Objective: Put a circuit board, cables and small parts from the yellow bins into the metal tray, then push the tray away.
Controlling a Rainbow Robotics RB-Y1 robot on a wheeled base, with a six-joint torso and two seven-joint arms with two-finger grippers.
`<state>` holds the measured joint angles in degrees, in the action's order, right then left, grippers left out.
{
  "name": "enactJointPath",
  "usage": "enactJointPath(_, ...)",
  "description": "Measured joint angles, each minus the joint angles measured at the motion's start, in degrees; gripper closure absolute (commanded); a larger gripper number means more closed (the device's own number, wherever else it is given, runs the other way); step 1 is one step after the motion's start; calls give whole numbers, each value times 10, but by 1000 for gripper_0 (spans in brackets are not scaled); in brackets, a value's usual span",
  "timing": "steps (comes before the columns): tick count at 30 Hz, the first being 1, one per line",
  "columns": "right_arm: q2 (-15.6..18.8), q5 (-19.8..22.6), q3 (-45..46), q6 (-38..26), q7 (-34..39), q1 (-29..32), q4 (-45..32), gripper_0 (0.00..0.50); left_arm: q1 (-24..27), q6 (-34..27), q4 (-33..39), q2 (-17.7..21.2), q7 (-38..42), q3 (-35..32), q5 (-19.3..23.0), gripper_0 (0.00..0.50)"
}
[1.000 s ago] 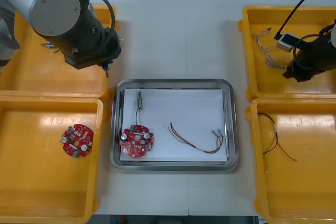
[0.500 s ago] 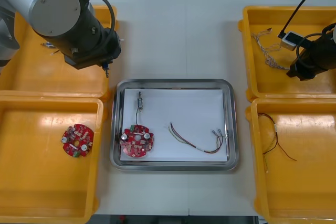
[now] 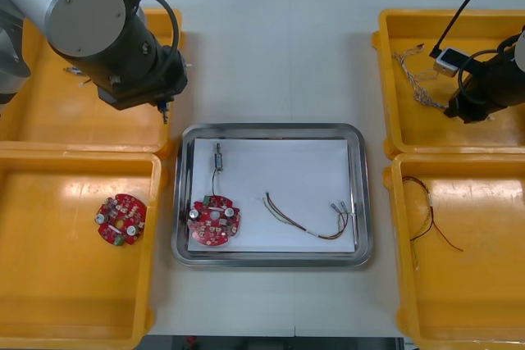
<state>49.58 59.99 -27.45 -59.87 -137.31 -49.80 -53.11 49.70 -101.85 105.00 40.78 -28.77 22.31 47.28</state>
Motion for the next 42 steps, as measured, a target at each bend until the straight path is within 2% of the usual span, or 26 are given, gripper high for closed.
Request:
enactJointPath(10, -3, 1, 0, 9, 0, -1, 0, 33, 0, -39, 0, 1, -7, 0, 11, 500)
enactJointPath(11, -3, 1, 0, 9, 0, -2, 0, 92, 0, -42, 0, 1, -9, 0, 12, 500)
enactJointPath(12, -4, 2, 0, 9, 0, -2, 0, 266, 0, -47, 0, 1, -11, 0, 14, 500)
enactJointPath(13, -4, 2, 0, 9, 0, -2, 0, 463, 0, -52, 0, 2, -13, 0, 16, 500)
enactJointPath(14, -5, 4, 0, 9, 0, -2, 1, 500, 0, -57, 0, 2, -16, 0, 18, 500)
enactJointPath(22, -10, 6, 0, 7, 0, -3, 1, 500, 0, -65, 0, 7, -77, 0, 31, 500)
enactJointPath(29, -10, 6, 4, -8, 0, -5, 1, 500, 0, -66, 0, 8, -82, 0, 32, 500)
enactJointPath(35, -19, -2, 58, -87, 0, -4, -4, 500, 0, -70, 0, 8, -82, 0, 32, 500)
enactJointPath(42, -21, -19, 131, -185, 0, -1, -50, 500, 0, -72, 1, 8, -82, 0, 32, 500)
